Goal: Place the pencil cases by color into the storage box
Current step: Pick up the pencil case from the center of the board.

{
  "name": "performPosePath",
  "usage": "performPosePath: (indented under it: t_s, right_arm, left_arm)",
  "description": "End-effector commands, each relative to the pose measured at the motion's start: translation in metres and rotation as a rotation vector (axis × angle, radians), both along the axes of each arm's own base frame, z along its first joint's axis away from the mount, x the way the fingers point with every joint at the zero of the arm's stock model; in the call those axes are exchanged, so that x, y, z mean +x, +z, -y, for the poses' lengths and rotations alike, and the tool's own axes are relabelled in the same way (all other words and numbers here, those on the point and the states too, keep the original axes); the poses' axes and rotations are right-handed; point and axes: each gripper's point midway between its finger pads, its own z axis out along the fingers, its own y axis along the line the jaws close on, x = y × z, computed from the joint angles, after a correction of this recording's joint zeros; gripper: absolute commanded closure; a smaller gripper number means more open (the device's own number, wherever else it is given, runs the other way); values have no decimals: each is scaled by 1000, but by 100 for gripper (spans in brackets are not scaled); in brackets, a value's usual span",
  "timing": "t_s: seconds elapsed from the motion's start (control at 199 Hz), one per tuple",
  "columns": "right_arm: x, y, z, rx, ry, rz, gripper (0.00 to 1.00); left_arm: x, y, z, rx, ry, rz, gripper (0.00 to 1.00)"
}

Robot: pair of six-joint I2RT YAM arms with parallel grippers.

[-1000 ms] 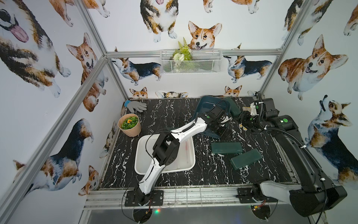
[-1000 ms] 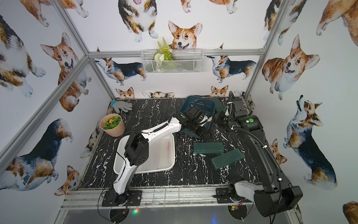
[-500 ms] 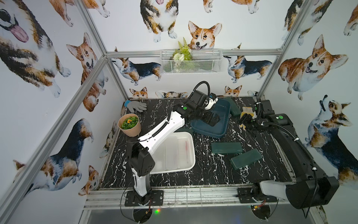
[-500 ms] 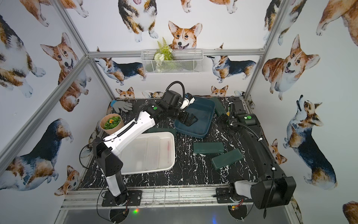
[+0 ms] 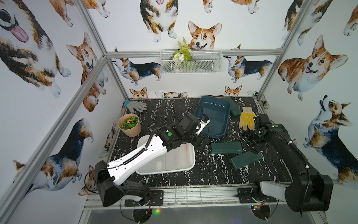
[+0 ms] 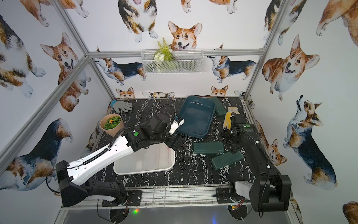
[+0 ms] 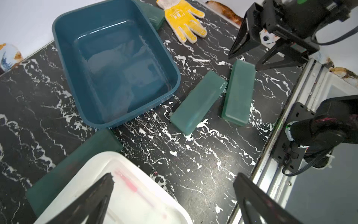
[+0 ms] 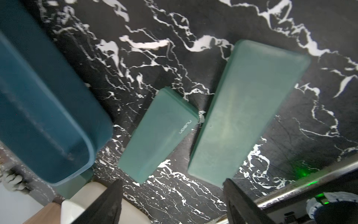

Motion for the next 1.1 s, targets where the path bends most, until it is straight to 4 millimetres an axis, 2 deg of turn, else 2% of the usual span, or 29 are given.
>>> performPosePath:
  t_s: [0.0,0.356,0.556,0.722,0.857,1.098]
  right_arm:
    - [-7,-14,7,-3,-51,-53,18]
    - [-17,-46,14,-13,-81,-123,17]
    - [-22,-45,28,-66,-119,-98,17]
    - [-16,-40,45,-93,-119,-64,17]
    - [-13,-44,56,-75,-116,-68,16]
    - [-4,-35,68,-81,-124,-76,16]
  left_arm:
    - [1,4,-3,-20,27,22,0]
    - [-1,-10,13,-19,-22,-28,0]
    - [7,-19,24,-8,-27,-39,0]
    - [16,-14,38,-33,-30,-35,0]
    - [20,-11,46,-46,-33,-67,0]
    - [31,-15,35,-88,-20,-74,0]
